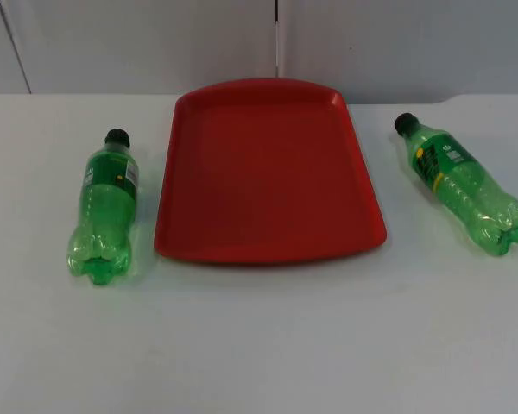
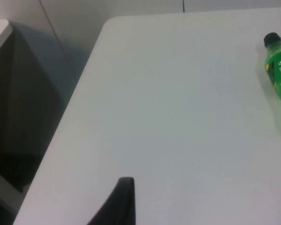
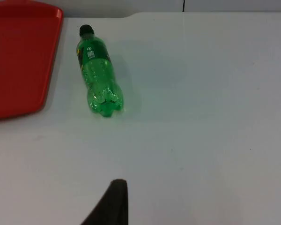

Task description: Place the bottle upright on the tray.

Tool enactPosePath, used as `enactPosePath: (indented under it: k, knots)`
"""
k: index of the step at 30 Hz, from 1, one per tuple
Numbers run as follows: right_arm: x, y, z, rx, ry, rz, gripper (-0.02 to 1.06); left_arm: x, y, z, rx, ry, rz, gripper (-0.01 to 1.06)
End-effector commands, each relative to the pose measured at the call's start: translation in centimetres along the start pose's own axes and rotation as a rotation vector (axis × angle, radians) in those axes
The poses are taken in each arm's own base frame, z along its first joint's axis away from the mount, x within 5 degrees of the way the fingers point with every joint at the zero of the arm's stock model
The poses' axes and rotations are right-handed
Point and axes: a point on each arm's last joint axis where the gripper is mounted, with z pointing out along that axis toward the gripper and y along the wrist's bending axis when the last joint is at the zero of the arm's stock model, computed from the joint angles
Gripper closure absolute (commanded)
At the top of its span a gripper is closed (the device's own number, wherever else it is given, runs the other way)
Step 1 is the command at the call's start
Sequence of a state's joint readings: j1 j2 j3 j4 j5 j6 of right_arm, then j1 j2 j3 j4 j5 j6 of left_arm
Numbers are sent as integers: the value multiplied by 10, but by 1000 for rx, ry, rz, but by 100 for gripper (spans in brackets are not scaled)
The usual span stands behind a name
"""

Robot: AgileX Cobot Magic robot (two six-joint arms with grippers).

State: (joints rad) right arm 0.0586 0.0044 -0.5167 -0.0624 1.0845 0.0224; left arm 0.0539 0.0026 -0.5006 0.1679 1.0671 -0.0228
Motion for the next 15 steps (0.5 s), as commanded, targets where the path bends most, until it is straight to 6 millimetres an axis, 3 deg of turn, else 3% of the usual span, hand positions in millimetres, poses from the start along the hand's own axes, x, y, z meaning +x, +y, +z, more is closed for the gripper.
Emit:
enactPosePath:
  k: [1,11,15]
  knots:
    - [0,0,0,8,-9,-3,-1,-1,-1,2,5,7,-6,0]
    - [0,0,0,8,-9,-3,-1,-31,-3,8,32,13,-11,0]
    - [0,0,0,8,-9,-3,-1,-55,-8,21,88,10,-23,0]
